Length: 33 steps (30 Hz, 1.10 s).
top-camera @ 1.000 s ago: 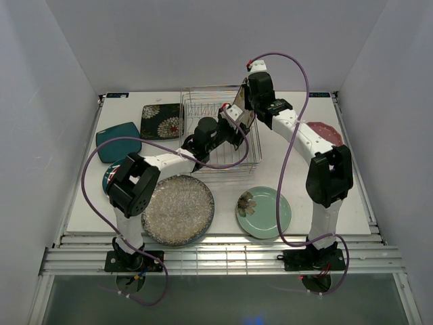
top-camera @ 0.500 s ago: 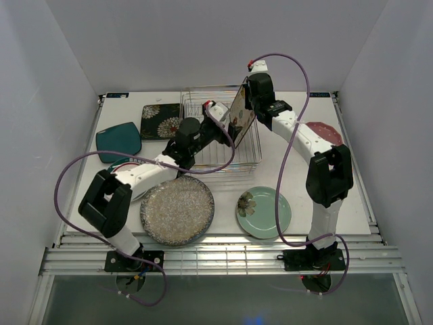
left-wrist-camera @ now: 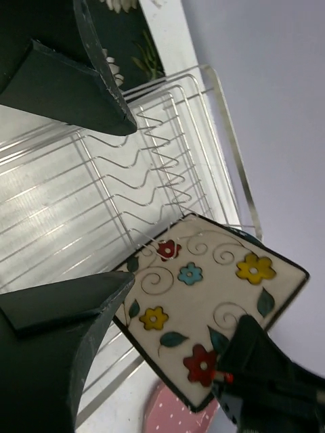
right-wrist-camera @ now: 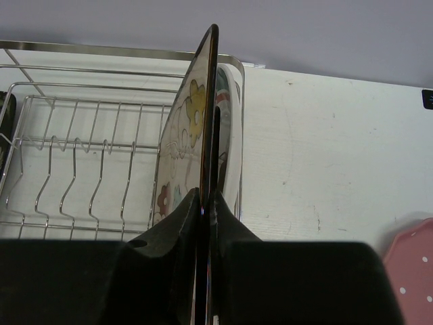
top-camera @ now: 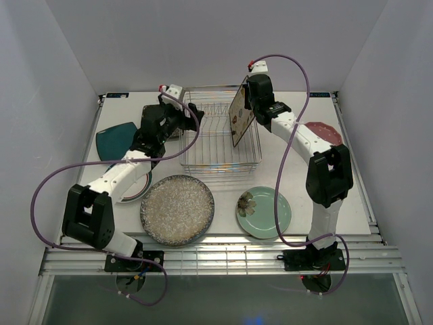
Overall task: Load the plates into the dish rack
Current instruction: Insert the plate into the dish rack.
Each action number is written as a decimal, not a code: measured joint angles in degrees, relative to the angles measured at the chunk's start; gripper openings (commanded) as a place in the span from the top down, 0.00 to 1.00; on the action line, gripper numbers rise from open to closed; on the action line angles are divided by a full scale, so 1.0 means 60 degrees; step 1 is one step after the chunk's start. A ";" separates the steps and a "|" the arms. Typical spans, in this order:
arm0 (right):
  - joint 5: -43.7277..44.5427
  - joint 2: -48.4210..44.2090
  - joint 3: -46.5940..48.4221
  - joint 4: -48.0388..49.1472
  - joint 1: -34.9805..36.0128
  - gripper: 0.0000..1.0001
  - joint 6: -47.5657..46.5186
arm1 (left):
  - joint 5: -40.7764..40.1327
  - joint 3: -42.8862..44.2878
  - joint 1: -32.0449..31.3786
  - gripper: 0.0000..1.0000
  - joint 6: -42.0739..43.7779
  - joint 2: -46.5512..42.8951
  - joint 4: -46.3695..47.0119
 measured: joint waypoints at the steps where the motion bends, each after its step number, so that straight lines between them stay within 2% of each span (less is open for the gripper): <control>1: 0.0000 0.0000 0.0000 0.0000 0.0000 0.92 0.0004 | 0.0040 -0.0015 0.0146 0.09 -0.0084 0.0062 -0.0058; 13: 0.0135 0.0044 0.0000 0.0098 0.0000 0.92 0.0157 | -0.0055 -0.0113 0.0994 0.09 -0.0466 0.1592 -0.0484; 22: 0.0211 0.0055 0.0000 0.0113 0.0000 0.92 0.0211 | -0.0182 -0.0073 0.1322 0.15 -0.0641 0.2623 -0.0532; 23: 0.0211 0.0055 0.0000 0.0109 0.0000 0.92 0.0211 | -0.0266 -0.0073 0.1341 0.19 -0.0637 0.2707 -0.0543; 24: 0.0211 0.0055 0.0000 0.0113 0.0000 0.92 0.0211 | -0.0335 -0.0066 0.1362 0.33 -0.0637 0.2772 -0.0561; 27: 0.0211 0.0055 0.0000 0.0113 0.0000 0.92 0.0211 | -0.0466 0.0109 0.1413 0.56 -0.0623 0.3016 -0.0652; 33: 0.0211 0.0055 0.0000 0.0113 0.0004 0.92 0.0226 | -0.0423 0.0557 0.1428 0.71 -0.0616 0.3457 -0.0750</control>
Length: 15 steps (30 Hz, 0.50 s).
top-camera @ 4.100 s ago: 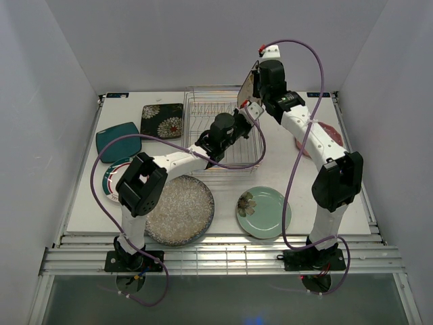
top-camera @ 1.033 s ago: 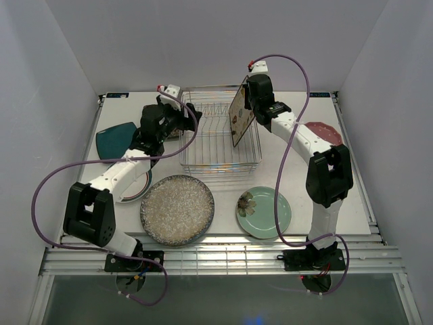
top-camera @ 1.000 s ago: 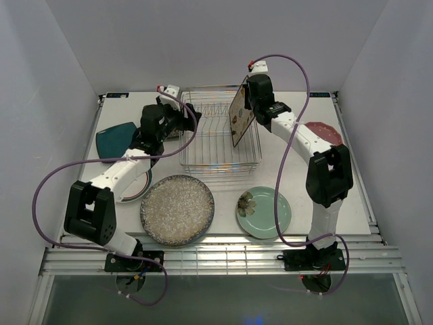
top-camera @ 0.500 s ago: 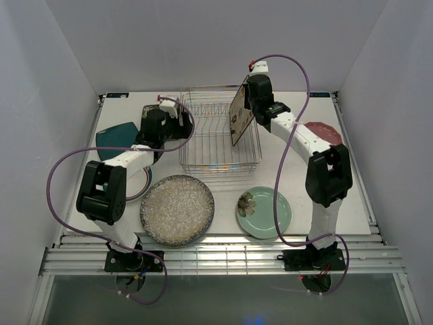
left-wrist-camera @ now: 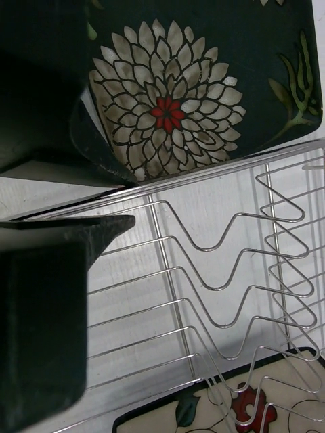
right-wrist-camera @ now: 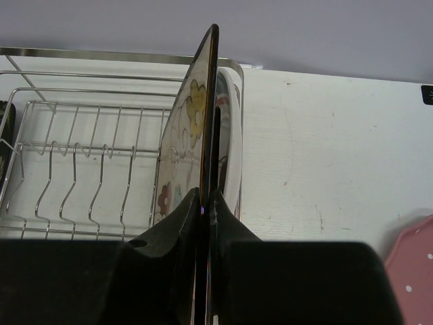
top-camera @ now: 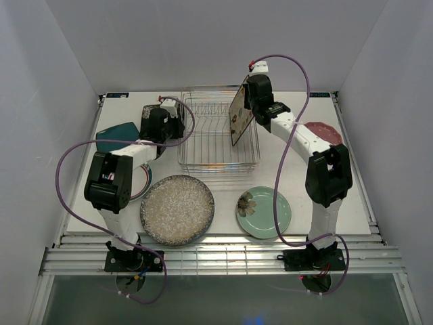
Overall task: Load the plates into the dish rack
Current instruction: Insert the plate into the dish rack.
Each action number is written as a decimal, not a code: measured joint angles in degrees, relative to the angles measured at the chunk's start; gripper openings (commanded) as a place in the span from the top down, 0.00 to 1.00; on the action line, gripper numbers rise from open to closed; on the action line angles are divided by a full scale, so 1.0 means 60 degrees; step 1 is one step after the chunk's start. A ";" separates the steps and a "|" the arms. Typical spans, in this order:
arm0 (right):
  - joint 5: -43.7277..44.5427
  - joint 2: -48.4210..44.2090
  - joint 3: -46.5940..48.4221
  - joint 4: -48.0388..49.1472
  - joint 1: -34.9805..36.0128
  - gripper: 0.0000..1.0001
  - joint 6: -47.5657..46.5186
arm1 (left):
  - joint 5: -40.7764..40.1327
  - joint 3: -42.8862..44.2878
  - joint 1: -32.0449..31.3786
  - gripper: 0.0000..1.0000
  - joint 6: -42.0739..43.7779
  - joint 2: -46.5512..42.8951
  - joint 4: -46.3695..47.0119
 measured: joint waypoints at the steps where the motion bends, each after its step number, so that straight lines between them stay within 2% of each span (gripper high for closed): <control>1: 0.0011 0.0000 0.0000 0.0004 0.0004 0.92 0.0004 | -0.0033 0.0026 0.0007 0.78 -0.0036 0.0044 0.0015; 3: 0.0033 0.0000 -0.0036 0.0047 0.0007 0.92 0.0018 | -0.0164 0.0138 0.0044 0.87 -0.0135 0.0135 0.0018; 5: 0.0135 0.0000 -0.0106 0.0142 0.0040 0.92 0.0084 | -0.0168 0.0295 0.0073 1.00 -0.0146 0.0277 0.0044; 15: 0.0703 -0.0248 -0.0885 0.1162 0.0178 0.92 0.0157 | -0.0015 0.0543 0.0124 1.00 -0.0186 0.0495 0.0080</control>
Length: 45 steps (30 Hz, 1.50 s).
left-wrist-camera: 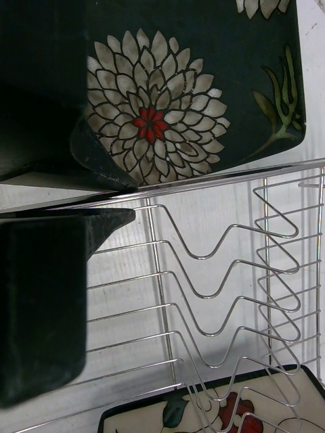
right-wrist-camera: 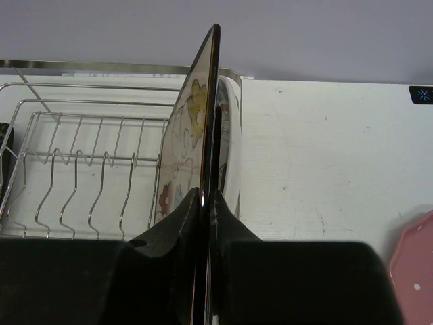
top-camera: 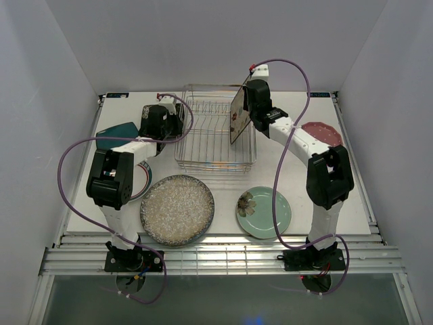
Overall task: Load the plates into the dish rack
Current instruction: Insert the plate into the dish rack.
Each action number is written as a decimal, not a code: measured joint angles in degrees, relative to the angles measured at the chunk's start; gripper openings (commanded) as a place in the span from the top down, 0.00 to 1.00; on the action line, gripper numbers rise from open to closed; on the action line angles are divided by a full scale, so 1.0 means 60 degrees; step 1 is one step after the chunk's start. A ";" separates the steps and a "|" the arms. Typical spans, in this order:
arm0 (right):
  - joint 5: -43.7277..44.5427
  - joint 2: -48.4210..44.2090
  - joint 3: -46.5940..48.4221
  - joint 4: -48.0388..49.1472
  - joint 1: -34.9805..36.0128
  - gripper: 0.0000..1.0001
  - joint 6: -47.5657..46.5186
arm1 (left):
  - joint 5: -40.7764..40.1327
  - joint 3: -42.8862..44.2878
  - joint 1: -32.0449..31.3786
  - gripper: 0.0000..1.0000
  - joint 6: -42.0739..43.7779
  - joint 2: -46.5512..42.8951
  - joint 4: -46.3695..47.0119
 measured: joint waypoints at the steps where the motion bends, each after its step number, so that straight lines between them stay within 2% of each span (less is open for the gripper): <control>1: 0.0040 0.0000 -0.0015 0.0044 0.0015 0.92 -0.0004 | 0.0000 0.0000 0.0000 1.00 -0.0015 0.0000 0.0000; 5: 0.0066 0.0000 -0.0004 0.0044 0.0025 0.92 -0.0004 | 0.0018 0.0000 0.0007 1.00 -0.0095 0.0000 0.0000; 15: 0.0044 0.0127 0.0291 -0.0240 0.0029 0.83 0.0022 | 0.0073 -0.0193 0.0051 1.00 -0.0586 -0.0044 0.0251; 19: 0.0040 0.0189 0.0437 -0.0208 0.0029 0.76 0.0040 | 0.0087 -0.0291 0.0062 1.00 -0.0758 -0.0087 0.0328; 27: 0.0084 0.0189 0.0681 0.0335 0.0011 0.74 0.0044 | 0.0087 -0.0441 0.0069 1.00 -0.0958 -0.0200 0.0350; 31: 0.0084 0.0189 0.0678 0.0335 0.0011 0.61 0.0080 | 0.0087 -0.0448 0.0069 1.00 -0.1002 -0.0208 0.0350; 35: 0.0073 0.0168 0.0670 0.0339 0.0011 0.55 0.0076 | 0.0084 -0.0452 0.0069 1.00 -0.1049 -0.0211 0.0346; 39: 0.0004 -0.0244 0.0255 0.0361 0.0011 0.51 0.0080 | 0.0076 -0.0499 0.0069 1.00 -0.1104 -0.0240 0.0364; 45: -0.0313 -0.1621 -0.0670 0.0193 0.0011 0.50 0.0124 | 0.0076 -0.0535 0.0069 1.00 -0.1104 -0.0277 0.0361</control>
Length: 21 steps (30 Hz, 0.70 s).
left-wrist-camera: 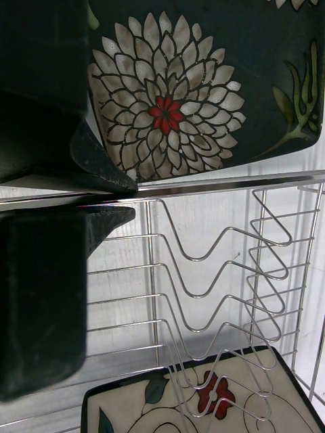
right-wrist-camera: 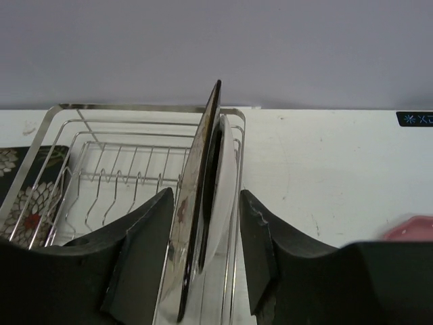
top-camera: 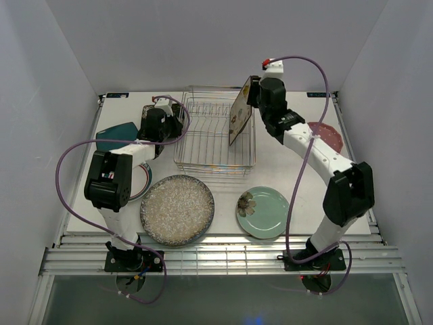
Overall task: Load the plates into the dish rack
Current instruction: Insert the plate into the dish rack.
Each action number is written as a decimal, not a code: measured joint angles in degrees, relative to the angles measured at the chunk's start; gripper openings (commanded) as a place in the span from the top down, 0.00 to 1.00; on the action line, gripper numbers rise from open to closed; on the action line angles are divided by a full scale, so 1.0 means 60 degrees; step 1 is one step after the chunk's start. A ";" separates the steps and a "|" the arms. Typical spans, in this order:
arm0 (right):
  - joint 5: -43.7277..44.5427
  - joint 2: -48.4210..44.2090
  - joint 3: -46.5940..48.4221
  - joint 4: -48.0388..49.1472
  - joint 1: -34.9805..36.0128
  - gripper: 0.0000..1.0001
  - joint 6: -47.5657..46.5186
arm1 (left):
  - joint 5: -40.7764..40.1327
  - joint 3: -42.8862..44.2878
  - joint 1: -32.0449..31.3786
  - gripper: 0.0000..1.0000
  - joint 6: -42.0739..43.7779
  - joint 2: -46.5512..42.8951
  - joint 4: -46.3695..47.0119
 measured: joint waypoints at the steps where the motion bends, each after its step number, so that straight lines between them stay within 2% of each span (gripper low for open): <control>1: -0.0047 -0.0350 -0.0339 0.0036 0.0000 0.50 0.0040 | 0.0000 -0.0004 0.0000 1.00 0.0000 -0.0004 -0.0004; 5: -0.0259 -0.1749 -0.1738 -0.0182 0.0000 0.52 0.0215 | -0.0004 -0.0022 0.0000 1.00 0.0004 -0.0022 -0.0011; 7: -0.0302 -0.2091 -0.1909 -0.0659 0.0000 0.52 0.0288 | -0.0007 -0.0022 0.0000 1.00 0.0004 -0.0022 -0.0011; 11: -0.0299 -0.2200 -0.1953 -0.1581 0.0000 0.52 0.0379 | -0.0011 -0.0025 0.0000 1.00 0.0004 -0.0036 -0.0036; 17: -0.0725 -0.2353 -0.3045 -0.2317 -0.0211 0.53 0.0732 | -0.0036 -0.0058 0.0000 1.00 -0.0033 -0.0073 -0.0055; 21: -0.1031 -0.2619 -0.4033 -0.2098 -0.0350 0.53 0.1016 | -0.0040 -0.0135 0.0000 1.00 -0.0186 -0.0142 -0.0076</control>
